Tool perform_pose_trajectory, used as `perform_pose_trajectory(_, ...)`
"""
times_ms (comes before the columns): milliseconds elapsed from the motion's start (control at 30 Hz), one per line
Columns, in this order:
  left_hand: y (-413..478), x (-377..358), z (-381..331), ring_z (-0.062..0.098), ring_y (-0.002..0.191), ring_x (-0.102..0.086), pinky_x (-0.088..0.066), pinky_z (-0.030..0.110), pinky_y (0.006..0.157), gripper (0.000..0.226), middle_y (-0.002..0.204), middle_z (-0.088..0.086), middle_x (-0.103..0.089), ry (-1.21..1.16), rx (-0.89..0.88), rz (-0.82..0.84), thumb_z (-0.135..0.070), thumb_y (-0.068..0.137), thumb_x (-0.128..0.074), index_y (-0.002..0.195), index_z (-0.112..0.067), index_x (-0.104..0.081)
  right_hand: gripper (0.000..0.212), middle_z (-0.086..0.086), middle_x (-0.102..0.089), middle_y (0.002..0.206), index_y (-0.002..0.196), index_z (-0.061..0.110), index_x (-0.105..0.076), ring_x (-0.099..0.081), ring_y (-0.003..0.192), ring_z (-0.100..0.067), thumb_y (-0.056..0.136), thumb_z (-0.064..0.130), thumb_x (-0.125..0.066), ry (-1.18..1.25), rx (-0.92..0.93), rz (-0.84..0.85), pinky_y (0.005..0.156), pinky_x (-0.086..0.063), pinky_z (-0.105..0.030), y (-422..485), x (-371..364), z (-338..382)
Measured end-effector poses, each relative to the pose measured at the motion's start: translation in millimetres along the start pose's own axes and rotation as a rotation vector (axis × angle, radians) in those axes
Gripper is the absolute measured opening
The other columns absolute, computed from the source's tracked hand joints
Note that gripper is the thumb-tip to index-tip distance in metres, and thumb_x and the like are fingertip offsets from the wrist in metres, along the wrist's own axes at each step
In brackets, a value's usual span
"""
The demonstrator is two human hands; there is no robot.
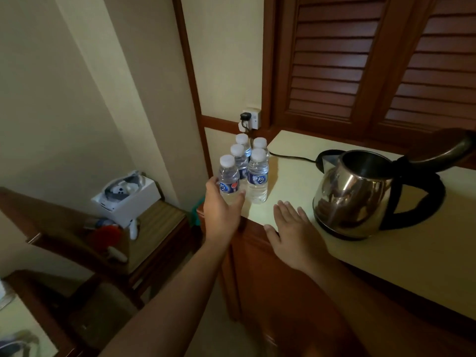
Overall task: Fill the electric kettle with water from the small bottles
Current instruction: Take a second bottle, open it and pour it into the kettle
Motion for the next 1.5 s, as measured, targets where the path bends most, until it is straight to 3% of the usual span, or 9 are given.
perform_pose_trajectory(167, -7, 11, -3, 0.004, 0.103, -0.069, -0.061, 0.031, 0.087, 0.050, 0.117, -0.011, -0.070, -0.025, -0.018, -0.017, -0.026, 0.092, -0.082, 0.130, -0.018, -0.052, 0.066, -0.011, -0.037, 0.160, 0.153, 0.008, -0.038, -0.027, 0.151, -0.021, 0.102, 0.048, -0.027, 0.209, -0.009, -0.044, 0.125, -0.018, -0.043, -3, 12, 1)
perform_pose_trajectory(400, -60, 14, -35, 0.000, 0.107, -0.070, -0.058, 0.017, 0.080, 0.053, 0.121, -0.014, -0.071, -0.109, -0.193, 0.196, -0.019, 0.086, -0.088, 0.129, -0.026, -0.059, 0.049, 0.008, -0.053, 0.147, 0.149, 0.026, -0.046, -0.044, 0.134, 0.002, 0.103, 0.044, -0.042, 0.522, 0.012, -0.275, 0.106, -0.029, -0.009, -28, 109, 14)
perform_pose_trajectory(500, -82, 2, -52, 0.011, 0.113, -0.071, -0.063, 0.036, 0.084, 0.055, 0.125, -0.012, -0.071, -0.119, -0.257, 0.324, -0.028, 0.086, -0.089, 0.132, -0.027, -0.060, 0.056, 0.012, -0.062, 0.127, 0.144, 0.034, -0.048, -0.058, 0.111, 0.001, 0.096, 0.061, -0.043, 0.507, 0.052, -0.265, 0.089, -0.051, -0.019, -36, 141, 14)
perform_pose_trajectory(667, -102, -21, -82, 0.014, 0.111, -0.072, -0.060, 0.040, 0.087, 0.051, 0.119, -0.011, -0.074, -0.159, -0.328, 0.485, -0.028, 0.084, -0.091, 0.127, -0.024, -0.065, 0.057, 0.017, -0.057, 0.101, 0.117, 0.036, -0.064, -0.057, 0.088, -0.002, 0.085, 0.079, -0.045, 0.317, 0.083, -0.283, 0.076, -0.050, -0.025, -52, 178, 1)
perform_pose_trajectory(900, -107, -57, -114, 0.008, 0.113, -0.069, -0.059, 0.035, 0.089, 0.058, 0.119, -0.014, -0.074, -0.149, -0.344, 0.714, -0.027, 0.079, -0.094, 0.130, -0.033, -0.068, 0.035, 0.017, -0.049, 0.076, 0.091, 0.021, -0.070, -0.052, 0.069, -0.002, 0.086, 0.056, -0.065, 0.326, -0.009, -0.278, 0.065, -0.041, -0.025, -76, 218, -29)
perform_pose_trajectory(1133, -117, -86, -135, 0.011, 0.103, -0.077, -0.056, 0.020, 0.086, 0.051, 0.110, -0.006, -0.080, -0.249, -0.251, 1.025, -0.008, 0.082, -0.090, 0.126, -0.025, -0.071, 0.016, 0.013, -0.059, 0.099, 0.103, 0.031, -0.073, -0.058, 0.087, -0.007, 0.090, 0.040, -0.068, 0.291, 0.009, -0.142, 0.078, -0.052, -0.035, -96, 247, -47)
perform_pose_trajectory(1300, -115, -101, -142, 0.018, 0.104, -0.077, -0.058, 0.032, 0.089, 0.050, 0.109, -0.001, -0.081, -0.229, -0.275, 1.224, 0.001, 0.084, -0.086, 0.127, -0.019, -0.069, 0.035, 0.020, -0.059, 0.122, 0.124, 0.030, -0.068, -0.053, 0.114, 0.000, 0.095, 0.010, -0.066, 0.268, 0.104, -0.062, 0.093, -0.044, -0.018, -108, 254, -55)
perform_pose_trajectory(1433, -115, -107, -144, 0.012, 0.099, -0.076, -0.055, 0.025, 0.084, 0.051, 0.105, -0.004, -0.081, -0.201, -0.307, 1.258, 0.007, 0.083, -0.083, 0.125, -0.017, -0.069, 0.055, 0.015, -0.060, 0.130, 0.125, 0.027, -0.065, -0.050, 0.126, -0.004, 0.088, -0.012, -0.062, 0.211, 0.187, -0.062, 0.103, -0.048, -0.033, -111, 252, -55)
perform_pose_trajectory(1500, -113, -109, -142, 0.012, 0.099, -0.077, -0.056, 0.025, 0.084, 0.051, 0.105, -0.005, -0.080, -0.207, -0.316, 1.244, 0.009, 0.083, -0.082, 0.125, -0.016, -0.068, 0.049, 0.014, -0.060, 0.130, 0.125, 0.026, -0.065, -0.050, 0.126, -0.003, 0.090, -0.008, -0.063, 0.222, 0.200, -0.081, 0.102, -0.047, -0.026, -113, 253, -55)
Point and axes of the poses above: each hand's wrist, its own y-axis towards the middle knuckle, its own x-axis out of the back of the hand, z = x × y, the point moved 7 cm from there along y, towards the middle knuckle
